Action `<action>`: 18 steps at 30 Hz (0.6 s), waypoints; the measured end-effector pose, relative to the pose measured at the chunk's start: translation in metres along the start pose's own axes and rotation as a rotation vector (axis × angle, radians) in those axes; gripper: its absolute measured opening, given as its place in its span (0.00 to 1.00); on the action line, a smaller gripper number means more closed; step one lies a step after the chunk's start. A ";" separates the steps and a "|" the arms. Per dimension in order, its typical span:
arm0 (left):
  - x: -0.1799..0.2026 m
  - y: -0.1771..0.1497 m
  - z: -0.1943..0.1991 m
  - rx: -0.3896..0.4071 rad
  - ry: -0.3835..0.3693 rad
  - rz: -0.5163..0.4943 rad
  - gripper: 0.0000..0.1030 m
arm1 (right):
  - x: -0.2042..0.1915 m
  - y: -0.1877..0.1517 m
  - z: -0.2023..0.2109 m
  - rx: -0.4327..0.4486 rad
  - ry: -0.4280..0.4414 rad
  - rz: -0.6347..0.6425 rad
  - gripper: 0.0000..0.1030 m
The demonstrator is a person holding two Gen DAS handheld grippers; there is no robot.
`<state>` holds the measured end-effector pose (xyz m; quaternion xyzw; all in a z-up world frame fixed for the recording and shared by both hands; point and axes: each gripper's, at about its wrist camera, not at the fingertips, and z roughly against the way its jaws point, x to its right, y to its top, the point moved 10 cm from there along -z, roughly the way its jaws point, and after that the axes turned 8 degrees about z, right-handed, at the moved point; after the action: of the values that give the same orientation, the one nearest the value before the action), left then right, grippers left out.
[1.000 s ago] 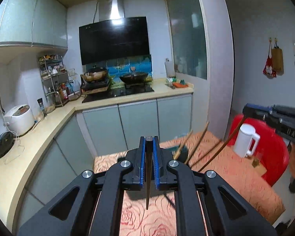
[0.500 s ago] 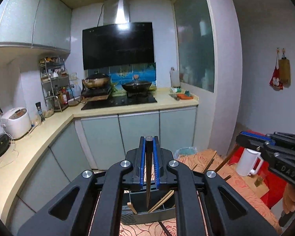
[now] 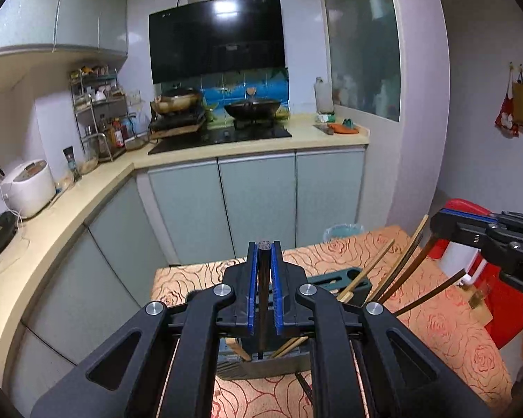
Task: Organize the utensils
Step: 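Lift both chopsticks and carry them over the caddy with both tools, then open both tools to drop the chopsticks into the caddy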
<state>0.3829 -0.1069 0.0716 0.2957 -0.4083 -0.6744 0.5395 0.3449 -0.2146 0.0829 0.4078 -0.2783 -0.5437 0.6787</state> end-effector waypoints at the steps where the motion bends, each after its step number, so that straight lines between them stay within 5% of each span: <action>1: 0.000 -0.002 -0.001 -0.003 0.000 0.002 0.07 | -0.001 -0.003 -0.004 -0.010 0.009 -0.002 0.07; 7: -0.004 -0.010 -0.002 -0.023 -0.020 0.021 0.12 | -0.005 -0.014 -0.015 -0.040 0.010 -0.009 0.09; 9: -0.006 -0.011 0.001 -0.021 -0.025 0.035 0.36 | -0.004 -0.015 -0.015 -0.041 0.006 -0.009 0.24; 11: -0.008 -0.009 0.005 -0.005 -0.021 0.042 0.48 | 0.000 -0.015 -0.012 -0.025 -0.004 -0.023 0.42; 18: -0.014 -0.008 0.024 0.034 -0.017 0.047 0.69 | 0.007 -0.015 -0.001 0.000 -0.022 -0.029 0.47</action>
<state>0.3617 -0.0869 0.0759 0.2894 -0.4309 -0.6571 0.5466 0.3398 -0.2228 0.0692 0.4057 -0.2797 -0.5580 0.6677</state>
